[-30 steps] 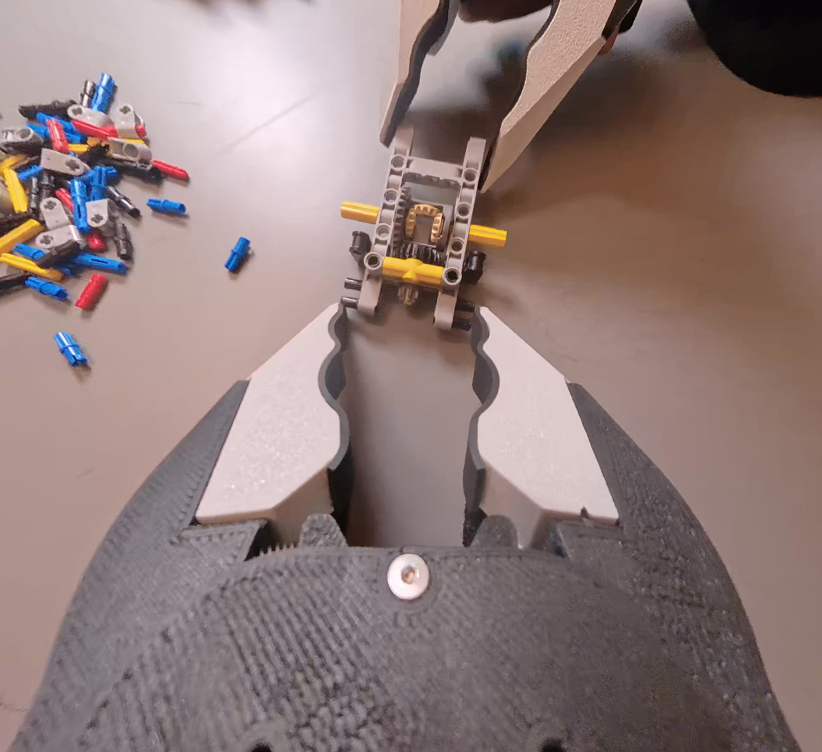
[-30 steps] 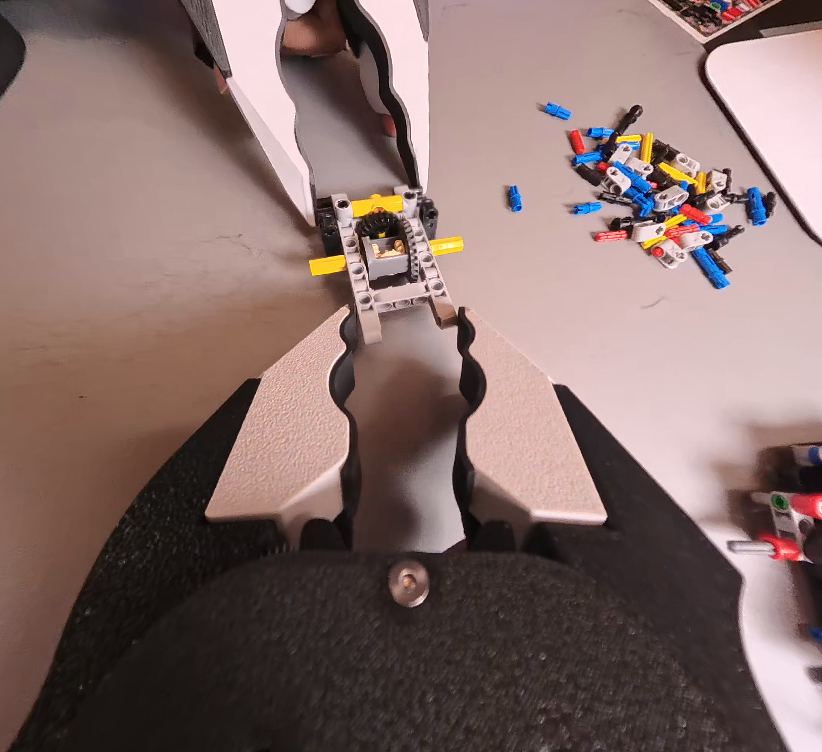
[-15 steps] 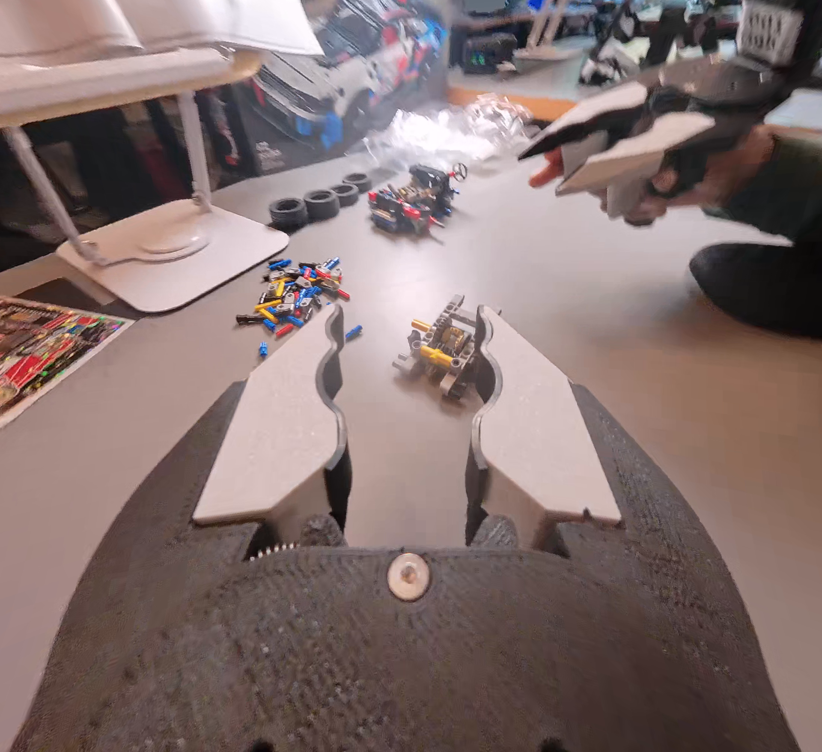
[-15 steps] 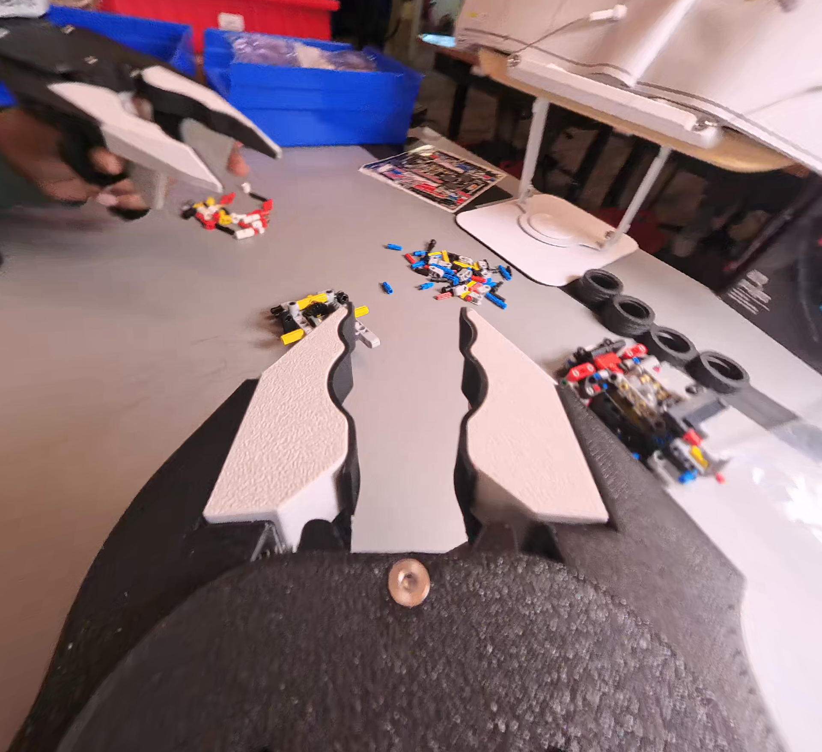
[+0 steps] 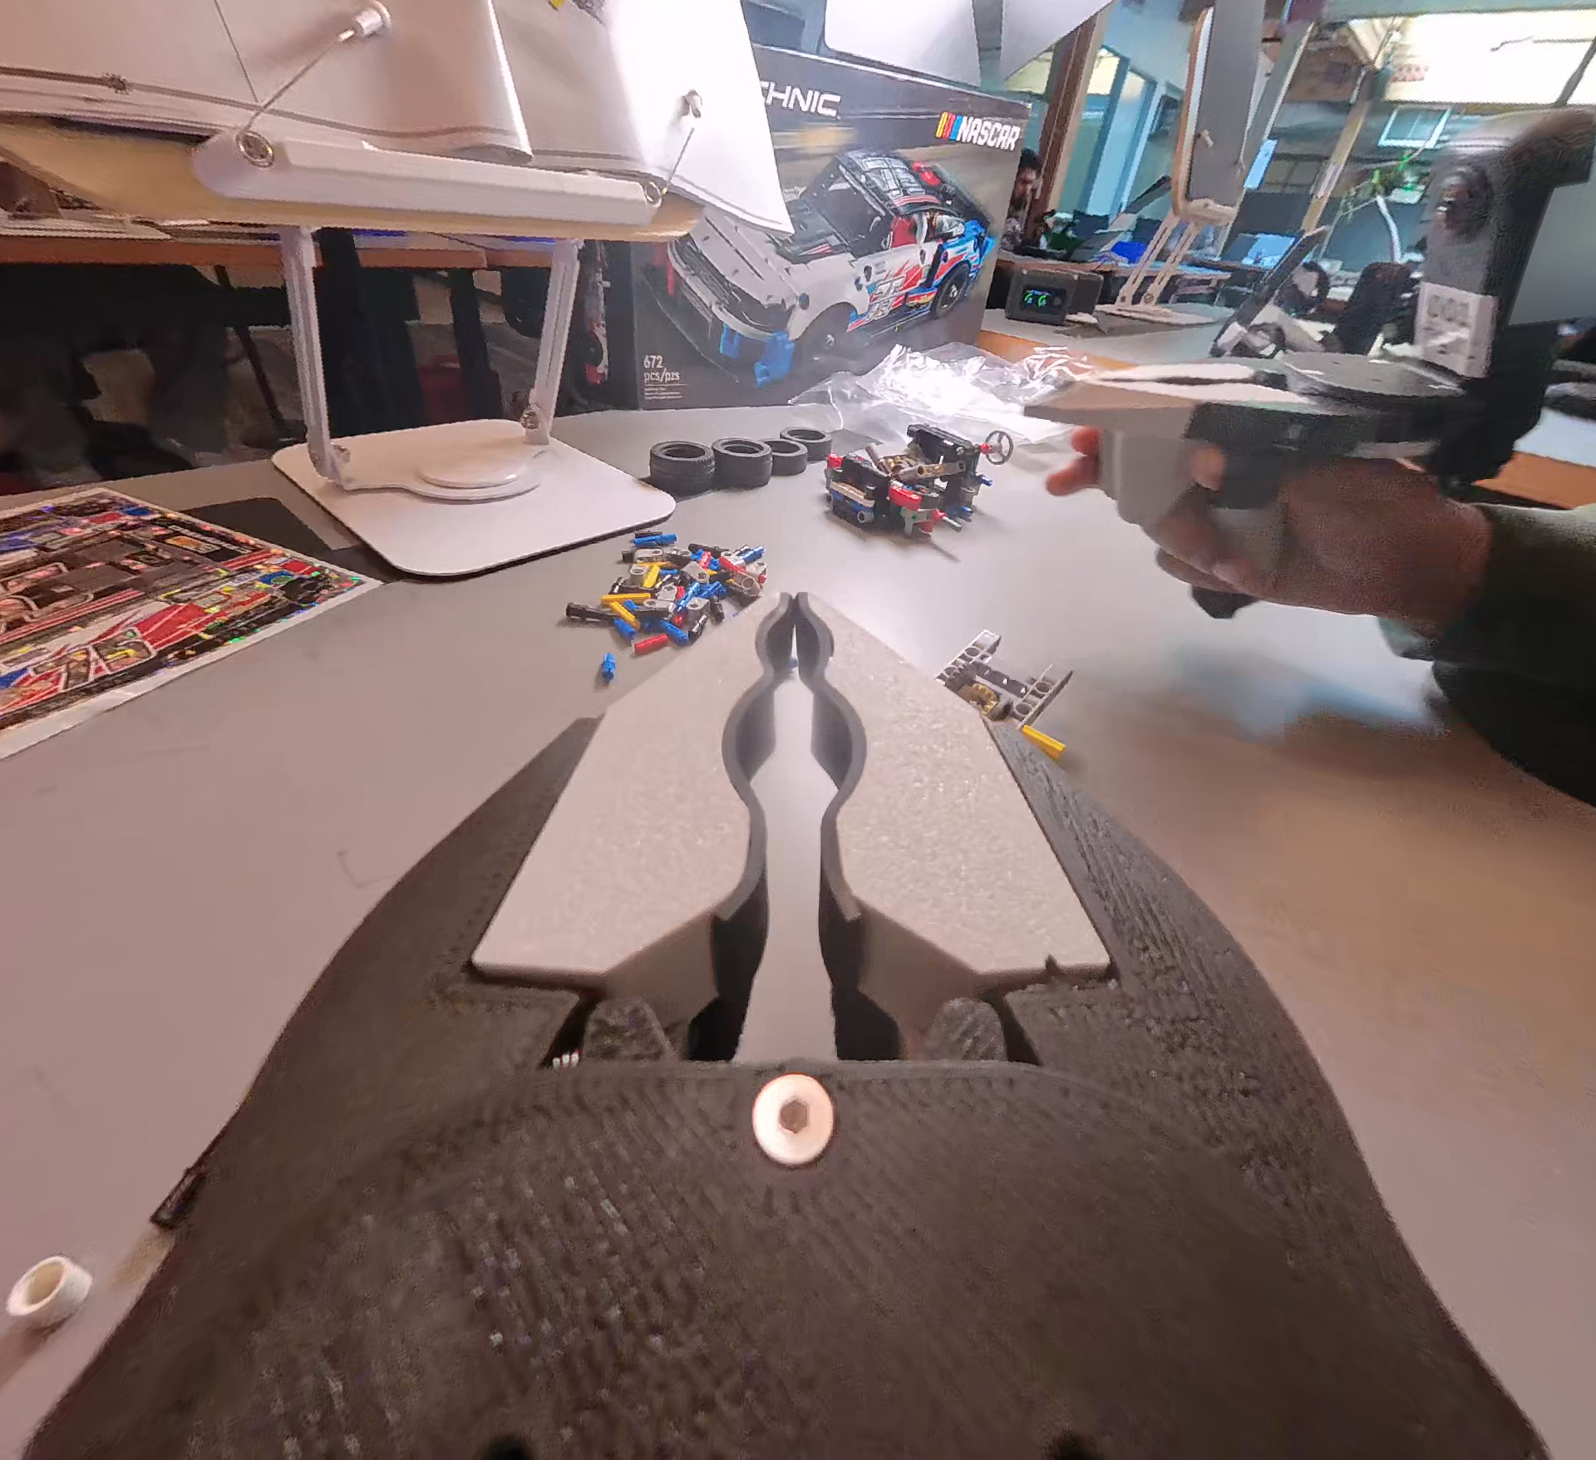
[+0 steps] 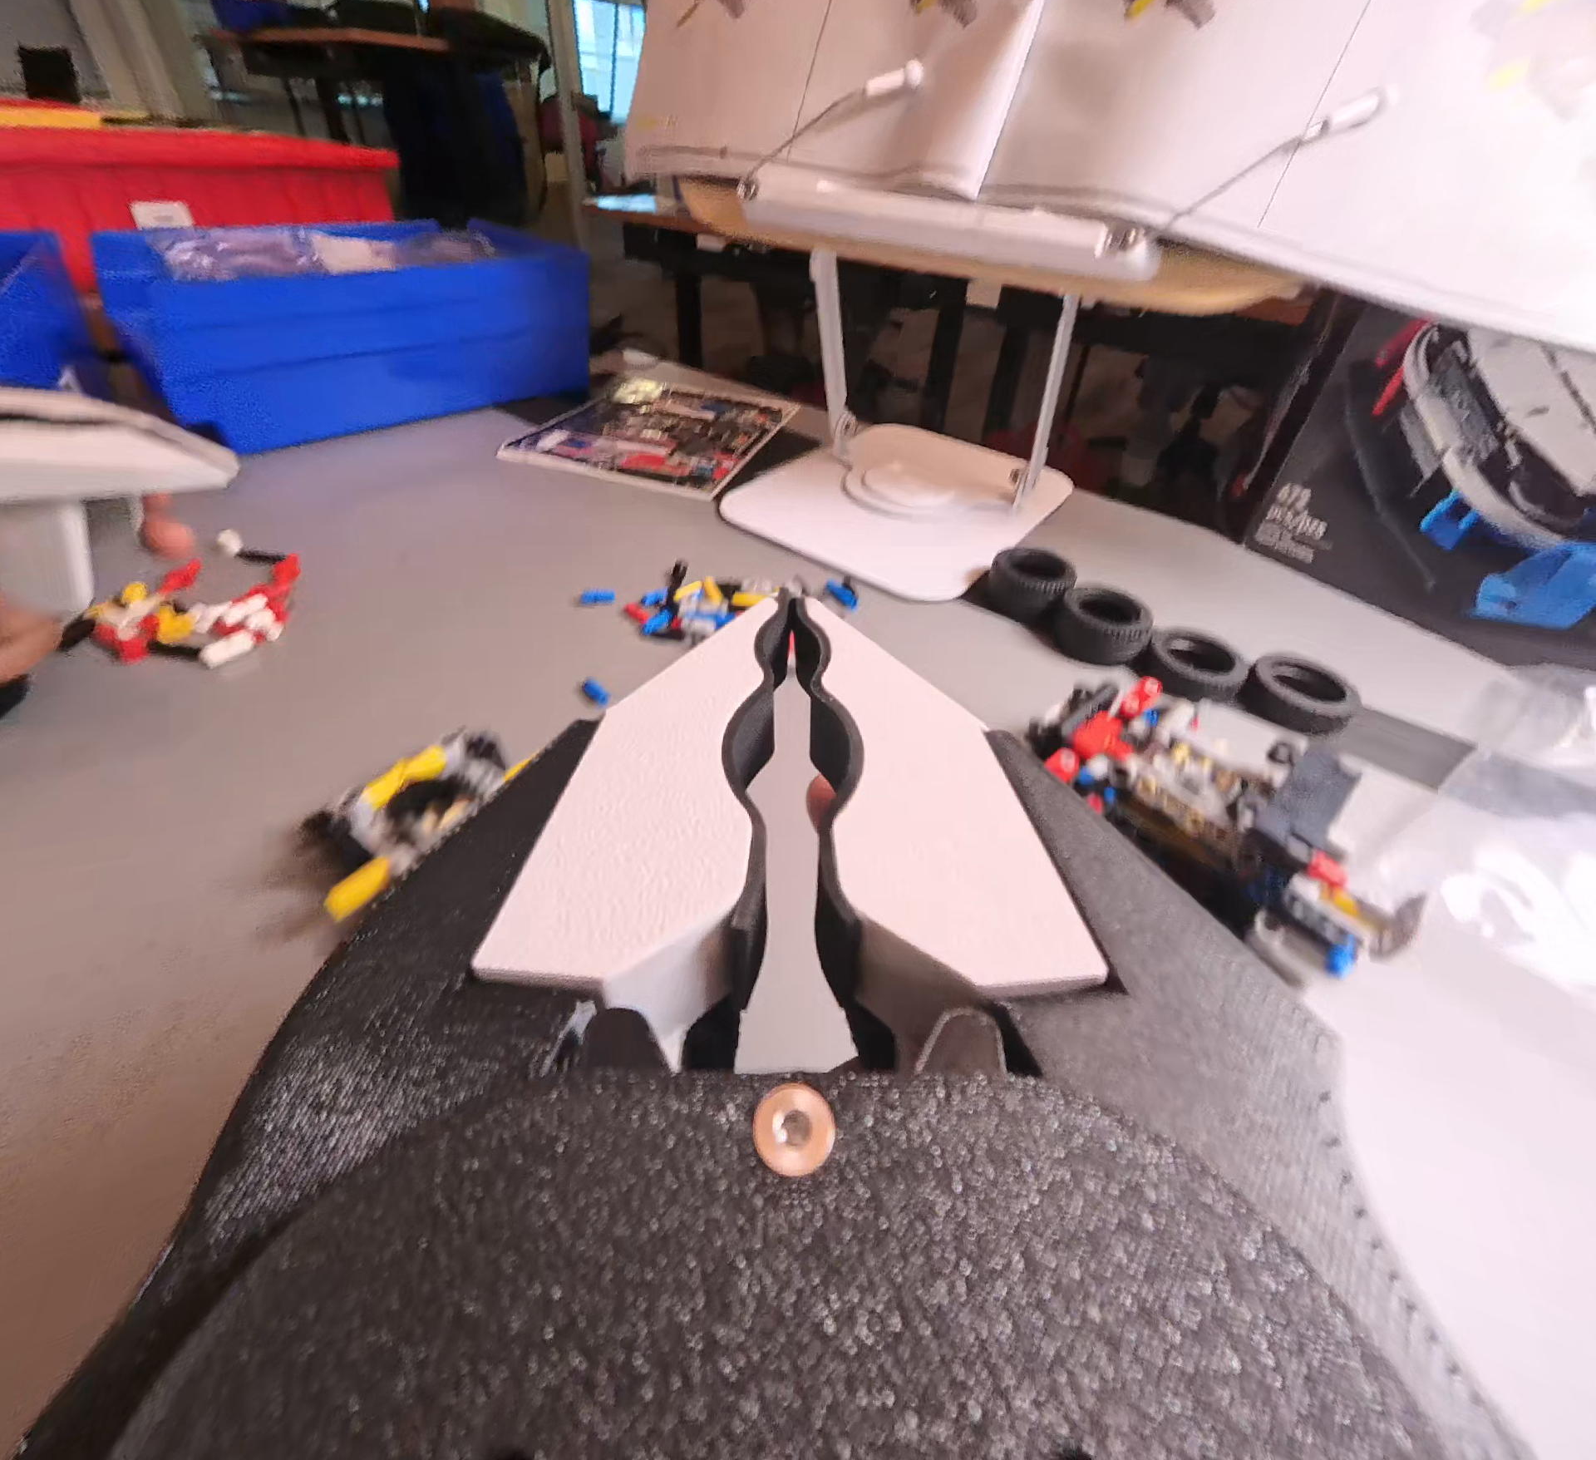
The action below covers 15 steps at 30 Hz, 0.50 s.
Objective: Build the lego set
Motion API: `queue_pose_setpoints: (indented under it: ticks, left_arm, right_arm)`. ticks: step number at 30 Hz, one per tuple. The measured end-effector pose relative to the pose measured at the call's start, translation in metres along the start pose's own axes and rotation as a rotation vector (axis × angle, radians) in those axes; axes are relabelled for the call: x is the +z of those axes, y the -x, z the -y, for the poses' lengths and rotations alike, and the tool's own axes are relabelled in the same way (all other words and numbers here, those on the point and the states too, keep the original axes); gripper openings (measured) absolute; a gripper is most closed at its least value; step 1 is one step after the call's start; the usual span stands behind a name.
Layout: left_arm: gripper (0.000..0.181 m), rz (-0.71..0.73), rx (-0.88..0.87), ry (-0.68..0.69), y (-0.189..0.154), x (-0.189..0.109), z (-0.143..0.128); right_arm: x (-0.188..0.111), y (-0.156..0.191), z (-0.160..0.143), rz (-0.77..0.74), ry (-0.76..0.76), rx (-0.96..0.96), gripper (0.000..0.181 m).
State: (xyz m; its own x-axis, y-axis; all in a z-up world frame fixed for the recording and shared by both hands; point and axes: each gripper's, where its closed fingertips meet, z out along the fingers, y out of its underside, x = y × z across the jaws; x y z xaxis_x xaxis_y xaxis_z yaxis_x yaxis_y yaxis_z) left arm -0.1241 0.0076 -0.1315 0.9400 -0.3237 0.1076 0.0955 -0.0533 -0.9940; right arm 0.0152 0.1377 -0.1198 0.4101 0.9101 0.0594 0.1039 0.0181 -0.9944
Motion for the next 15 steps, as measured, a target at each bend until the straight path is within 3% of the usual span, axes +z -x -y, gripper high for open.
queue_pose_setpoints:
  ticks: [5,11,15]
  left_arm:
    - [0.000,-0.014,0.016,-0.115,-0.003,-0.005,0.015]
    - [0.000,0.055,0.108,-0.084,0.002,-0.013,0.016]
    - [0.004,0.051,0.146,-0.052,-0.001,-0.012,0.012]
  right_arm:
    - [0.075,-0.029,0.075,-0.024,-0.129,0.011,0.007]
    - [0.174,-0.083,0.184,-0.147,-0.209,-0.188,0.002]
    - [0.220,-0.113,0.231,-0.207,-0.194,-0.233,0.000]
